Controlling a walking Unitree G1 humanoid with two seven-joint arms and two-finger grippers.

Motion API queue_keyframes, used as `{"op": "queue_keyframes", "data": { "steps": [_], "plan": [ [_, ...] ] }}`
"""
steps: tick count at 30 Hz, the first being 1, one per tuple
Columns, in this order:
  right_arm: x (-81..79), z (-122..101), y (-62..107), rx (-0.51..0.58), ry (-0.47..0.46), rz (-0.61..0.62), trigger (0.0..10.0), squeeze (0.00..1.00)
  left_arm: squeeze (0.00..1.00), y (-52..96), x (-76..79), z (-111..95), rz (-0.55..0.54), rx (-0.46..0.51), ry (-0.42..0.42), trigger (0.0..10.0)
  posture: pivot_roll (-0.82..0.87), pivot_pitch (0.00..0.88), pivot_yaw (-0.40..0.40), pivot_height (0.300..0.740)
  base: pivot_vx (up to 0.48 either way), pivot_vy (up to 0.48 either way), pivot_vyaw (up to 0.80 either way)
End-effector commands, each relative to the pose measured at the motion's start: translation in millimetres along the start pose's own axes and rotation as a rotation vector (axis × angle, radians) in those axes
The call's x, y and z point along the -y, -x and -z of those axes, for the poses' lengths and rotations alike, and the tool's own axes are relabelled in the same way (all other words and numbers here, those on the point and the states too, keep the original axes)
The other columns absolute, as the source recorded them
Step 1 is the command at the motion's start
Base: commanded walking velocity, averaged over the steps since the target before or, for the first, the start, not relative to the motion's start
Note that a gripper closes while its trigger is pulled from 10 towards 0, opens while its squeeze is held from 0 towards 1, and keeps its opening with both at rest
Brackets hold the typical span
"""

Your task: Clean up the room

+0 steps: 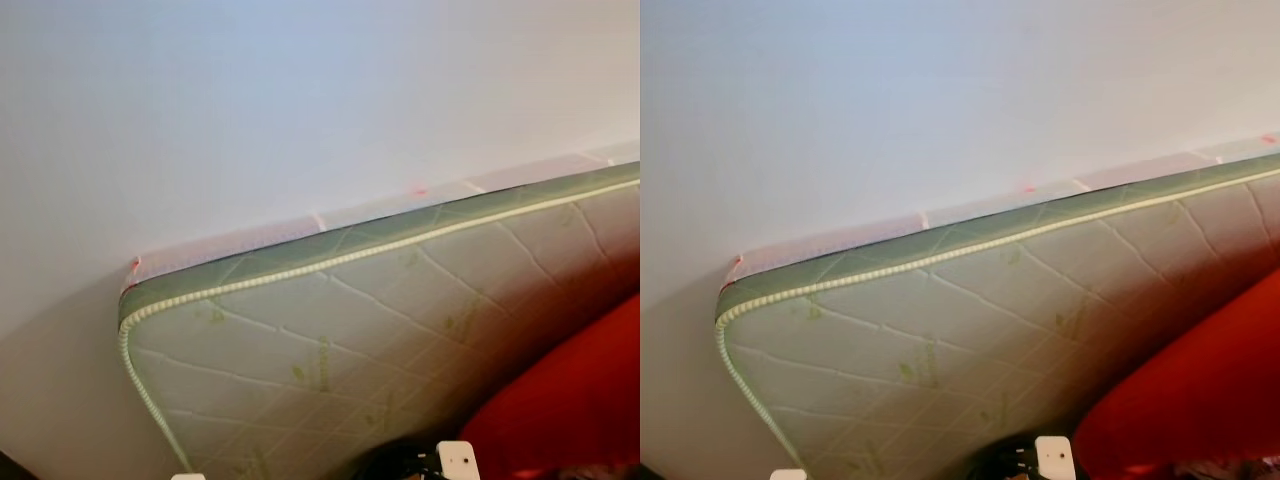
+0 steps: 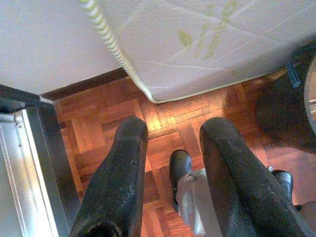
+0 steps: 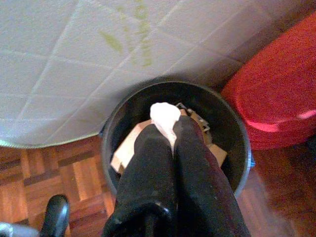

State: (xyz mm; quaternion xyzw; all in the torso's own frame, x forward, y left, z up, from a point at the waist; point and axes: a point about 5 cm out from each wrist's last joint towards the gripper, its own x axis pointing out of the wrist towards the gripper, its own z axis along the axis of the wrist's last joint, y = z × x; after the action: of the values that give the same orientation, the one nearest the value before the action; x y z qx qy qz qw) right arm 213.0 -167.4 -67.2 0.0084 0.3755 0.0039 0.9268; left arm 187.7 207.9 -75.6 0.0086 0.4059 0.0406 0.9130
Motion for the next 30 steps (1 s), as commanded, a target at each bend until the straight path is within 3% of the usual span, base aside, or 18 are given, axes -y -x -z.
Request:
{"op": "queue_keyframes", "data": {
  "steps": [1,5,20,30],
  "plan": [
    [0.5,-12.4,-2.9,0.042,-0.008,0.011,10.0,0.00,0.00,-0.1,-1.8,0.2,-0.003,-0.009,-0.006,10.0,0.07,0.017,0.024,0.740,0.000,0.000,0.00],
    [-0.3,-19.6,-4.4,0.065,0.013,-0.002,10.0,0.00,0.00,0.0,-2.0,0.4,-0.003,-0.008,-0.004,10.0,0.07,0.019,0.025,0.740,0.000,0.000,0.00],
    [4.4,-20.3,-4.8,0.058,-0.071,0.041,10.0,0.00,0.00,0.5,-4.3,1.0,-0.003,-0.009,-0.007,10.0,0.07,0.026,0.028,0.740,0.000,0.000,0.00],
    [-2.7,-21.8,-5.3,0.073,-0.050,0.014,10.0,0.00,0.00,0.7,-3.8,1.6,-0.002,-0.008,-0.008,10.0,0.08,0.025,0.028,0.740,0.048,0.000,0.00]
  ]
}}
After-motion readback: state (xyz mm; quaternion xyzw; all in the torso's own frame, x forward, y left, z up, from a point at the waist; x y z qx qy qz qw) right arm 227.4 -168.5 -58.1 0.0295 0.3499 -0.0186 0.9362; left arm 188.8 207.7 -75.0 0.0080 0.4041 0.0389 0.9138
